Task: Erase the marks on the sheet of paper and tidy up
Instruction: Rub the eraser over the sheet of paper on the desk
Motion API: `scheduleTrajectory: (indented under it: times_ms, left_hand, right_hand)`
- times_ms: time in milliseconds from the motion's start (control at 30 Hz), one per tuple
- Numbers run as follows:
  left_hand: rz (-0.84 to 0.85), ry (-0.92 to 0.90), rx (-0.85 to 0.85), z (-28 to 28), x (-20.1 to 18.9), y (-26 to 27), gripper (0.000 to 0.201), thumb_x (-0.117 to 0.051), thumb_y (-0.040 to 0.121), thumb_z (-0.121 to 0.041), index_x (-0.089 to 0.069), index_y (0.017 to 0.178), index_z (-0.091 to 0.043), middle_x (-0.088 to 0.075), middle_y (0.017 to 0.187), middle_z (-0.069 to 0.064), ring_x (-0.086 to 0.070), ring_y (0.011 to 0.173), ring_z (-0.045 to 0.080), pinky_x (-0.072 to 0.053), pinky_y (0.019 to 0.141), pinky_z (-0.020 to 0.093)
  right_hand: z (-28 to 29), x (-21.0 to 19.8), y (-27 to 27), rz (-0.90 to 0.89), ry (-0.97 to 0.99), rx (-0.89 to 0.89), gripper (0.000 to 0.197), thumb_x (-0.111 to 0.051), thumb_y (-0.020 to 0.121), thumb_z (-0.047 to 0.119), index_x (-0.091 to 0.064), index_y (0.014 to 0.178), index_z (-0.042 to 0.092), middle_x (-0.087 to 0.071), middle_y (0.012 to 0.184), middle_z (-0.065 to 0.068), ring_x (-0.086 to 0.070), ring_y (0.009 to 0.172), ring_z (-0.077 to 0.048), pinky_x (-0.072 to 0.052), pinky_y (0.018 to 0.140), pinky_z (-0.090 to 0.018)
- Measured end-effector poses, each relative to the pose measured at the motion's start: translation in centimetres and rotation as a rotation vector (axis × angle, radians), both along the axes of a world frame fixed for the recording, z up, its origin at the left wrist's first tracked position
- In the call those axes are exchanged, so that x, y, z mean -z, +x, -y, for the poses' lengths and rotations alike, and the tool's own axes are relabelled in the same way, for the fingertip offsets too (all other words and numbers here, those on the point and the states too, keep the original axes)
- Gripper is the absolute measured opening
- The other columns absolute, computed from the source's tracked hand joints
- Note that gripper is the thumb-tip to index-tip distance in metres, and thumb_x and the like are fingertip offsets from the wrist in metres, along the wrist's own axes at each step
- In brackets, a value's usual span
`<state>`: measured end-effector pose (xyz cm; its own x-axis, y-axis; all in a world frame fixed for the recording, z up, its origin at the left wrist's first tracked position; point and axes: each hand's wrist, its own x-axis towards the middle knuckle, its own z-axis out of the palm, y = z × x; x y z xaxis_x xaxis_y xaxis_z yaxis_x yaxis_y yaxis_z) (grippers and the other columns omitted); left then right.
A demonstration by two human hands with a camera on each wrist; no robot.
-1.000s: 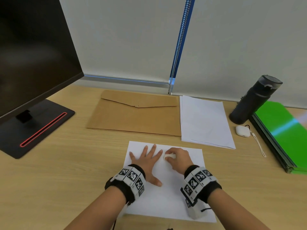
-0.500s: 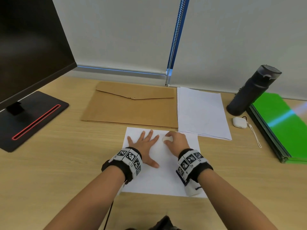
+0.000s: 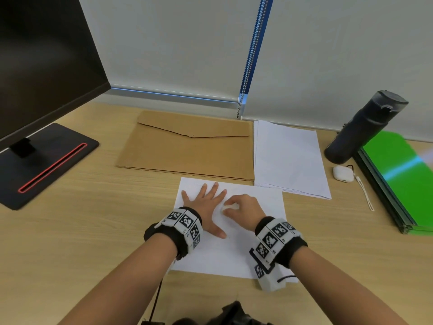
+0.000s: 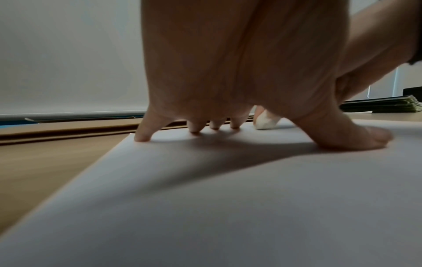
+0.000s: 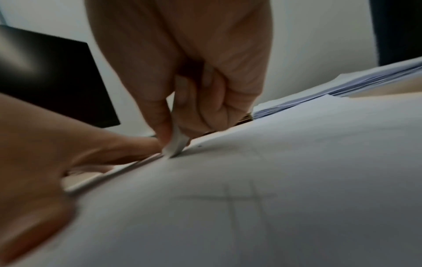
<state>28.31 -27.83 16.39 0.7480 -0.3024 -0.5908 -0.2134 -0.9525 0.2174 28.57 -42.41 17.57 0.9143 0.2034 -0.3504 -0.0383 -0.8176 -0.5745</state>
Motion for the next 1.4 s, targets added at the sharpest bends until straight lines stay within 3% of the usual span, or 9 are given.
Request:
scheduleTrajectory:
  times_ms: [167,300,500,700,833,1033,1167,1333,1400]
  left_hand:
    - [0.008,0.004,-0.015,0.0,-0.2,-0.2,0.125,-0.069,0.068,-0.066,0.019,0.148,-0.026,0.029,0.154,-0.008,0.022,0.144,0.02,0.004,0.106,0.07]
    - [0.001,-0.006,-0.014,-0.1,0.0,-0.2,0.127,-0.069,0.067,-0.067,0.02,0.148,-0.025,0.029,0.154,-0.008,0.023,0.143,0.02,0.005,0.105,0.071]
    - [-0.004,-0.001,-0.014,-0.1,-0.1,-0.2,0.126,-0.07,0.068,-0.065,0.02,0.148,-0.026,0.029,0.154,-0.009,0.023,0.143,0.02,0.005,0.105,0.07]
    - [-0.011,0.006,0.003,-0.2,0.1,-0.1,0.128,-0.069,0.067,-0.067,0.021,0.148,-0.026,0.03,0.153,-0.009,0.024,0.143,0.02,0.004,0.105,0.071]
    - [-0.007,0.008,-0.003,-0.1,0.0,-0.2,0.126,-0.07,0.068,-0.065,0.02,0.148,-0.027,0.029,0.154,-0.009,0.023,0.143,0.02,0.003,0.105,0.071]
    - [-0.023,0.011,0.004,-0.2,0.0,-0.1,0.127,-0.07,0.068,-0.065,0.021,0.148,-0.027,0.031,0.153,-0.009,0.024,0.143,0.02,0.004,0.104,0.072]
    - [-0.028,0.018,0.001,-0.1,-0.1,-0.1,0.126,-0.07,0.069,-0.063,0.021,0.148,-0.027,0.03,0.153,-0.009,0.024,0.143,0.02,0.004,0.104,0.072]
    - [-0.029,0.019,0.007,-0.1,0.0,-0.1,0.127,-0.07,0.068,-0.065,0.022,0.147,-0.027,0.032,0.153,-0.009,0.024,0.143,0.021,0.004,0.104,0.072]
    - [-0.029,0.025,0.01,-0.1,0.0,-0.1,0.127,-0.07,0.068,-0.065,0.022,0.147,-0.027,0.032,0.153,-0.009,0.024,0.143,0.021,0.003,0.104,0.072]
  right_hand:
    - [0.3,-0.2,1.3,0.06,0.06,0.176,0.028,-0.061,0.087,0.019,-0.065,0.113,0.01,-0.063,0.121,-0.005,-0.054,0.116,-0.019,-0.032,0.085,-0.015]
    - [-0.4,0.0,-0.1,-0.05,0.033,0.042,0.027,-0.064,0.084,0.021,-0.067,0.109,0.011,-0.064,0.116,-0.006,-0.057,0.108,-0.02,-0.037,0.079,-0.02]
    - [1.0,-0.5,1.9,0.0,0.11,0.326,0.024,-0.064,0.084,0.018,-0.066,0.106,0.01,-0.059,0.122,-0.009,-0.053,0.115,-0.023,-0.034,0.082,-0.018]
    - [0.6,-0.2,-0.7,-0.152,0.142,0.151,0.016,-0.069,0.08,0.021,-0.066,0.095,0.017,-0.06,0.093,-0.001,-0.054,0.084,-0.015,-0.039,0.066,-0.021]
    - [1.4,-0.5,1.2,-0.003,0.168,0.383,0.023,-0.064,0.084,0.018,-0.066,0.105,0.01,-0.062,0.116,-0.01,-0.054,0.112,-0.024,-0.037,0.084,-0.022]
    - [0.7,0.3,-0.7,-0.149,0.175,0.166,0.016,-0.068,0.081,0.017,-0.067,0.096,0.013,-0.062,0.099,-0.006,-0.056,0.09,-0.019,-0.044,0.073,-0.025]
    - [1.7,-0.2,2.0,0.016,0.143,0.379,0.021,-0.064,0.084,0.017,-0.066,0.103,0.009,-0.061,0.119,-0.011,-0.054,0.112,-0.026,-0.038,0.086,-0.024]
    - [0.5,0.3,-0.9,-0.115,0.085,0.107,0.022,-0.063,0.084,0.018,-0.065,0.105,0.01,-0.06,0.109,-0.007,-0.054,0.098,-0.019,-0.039,0.079,-0.022]
    - [1.4,-0.1,0.3,-0.085,0.098,0.177,0.022,-0.065,0.083,0.019,-0.066,0.104,0.011,-0.06,0.113,-0.009,-0.055,0.104,-0.023,-0.042,0.083,-0.025]
